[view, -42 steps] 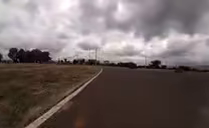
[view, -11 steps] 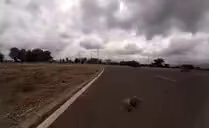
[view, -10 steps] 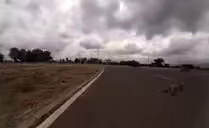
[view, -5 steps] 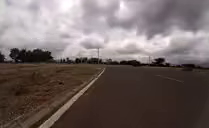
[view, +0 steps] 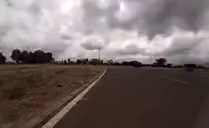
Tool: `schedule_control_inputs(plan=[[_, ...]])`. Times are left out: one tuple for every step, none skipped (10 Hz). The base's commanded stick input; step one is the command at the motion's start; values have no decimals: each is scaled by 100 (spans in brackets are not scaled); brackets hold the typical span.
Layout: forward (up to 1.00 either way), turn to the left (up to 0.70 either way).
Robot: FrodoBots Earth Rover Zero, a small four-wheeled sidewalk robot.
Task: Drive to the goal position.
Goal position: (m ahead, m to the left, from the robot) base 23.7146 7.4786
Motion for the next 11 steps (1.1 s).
schedule_control_inputs(plan=[[50,0],[50,-50],[50,-50],[50,0],[50,0],[50,0],[50,0],[50,0],[50,0],[50,0],[50,0]])
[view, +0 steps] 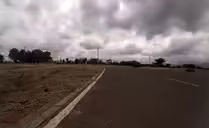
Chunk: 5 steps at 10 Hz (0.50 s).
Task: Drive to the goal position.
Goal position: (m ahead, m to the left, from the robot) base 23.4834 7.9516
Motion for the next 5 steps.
schedule_control_inputs(plan=[[50,0],[50,0],[50,0],[50,0],[50,0]])
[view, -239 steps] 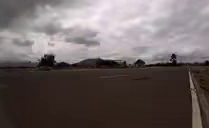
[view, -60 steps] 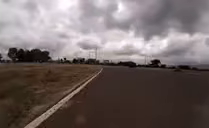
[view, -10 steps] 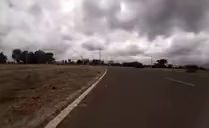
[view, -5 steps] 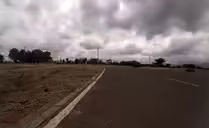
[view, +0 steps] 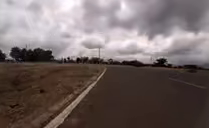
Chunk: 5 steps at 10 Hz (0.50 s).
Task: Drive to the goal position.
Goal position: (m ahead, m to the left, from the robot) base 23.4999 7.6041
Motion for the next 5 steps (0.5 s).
schedule_control_inputs(plan=[[50,0],[50,0],[50,0],[50,0],[50,0]])
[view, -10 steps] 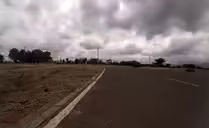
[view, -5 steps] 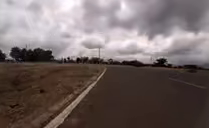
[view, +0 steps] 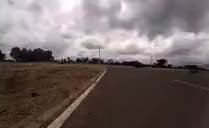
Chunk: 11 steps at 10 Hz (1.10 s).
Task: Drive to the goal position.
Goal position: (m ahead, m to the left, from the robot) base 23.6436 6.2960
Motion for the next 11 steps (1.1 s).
schedule_control_inputs(plan=[[50,0],[50,0],[50,0],[50,0],[50,0],[50,0],[50,0],[50,0],[50,0],[50,-13],[50,-37]])
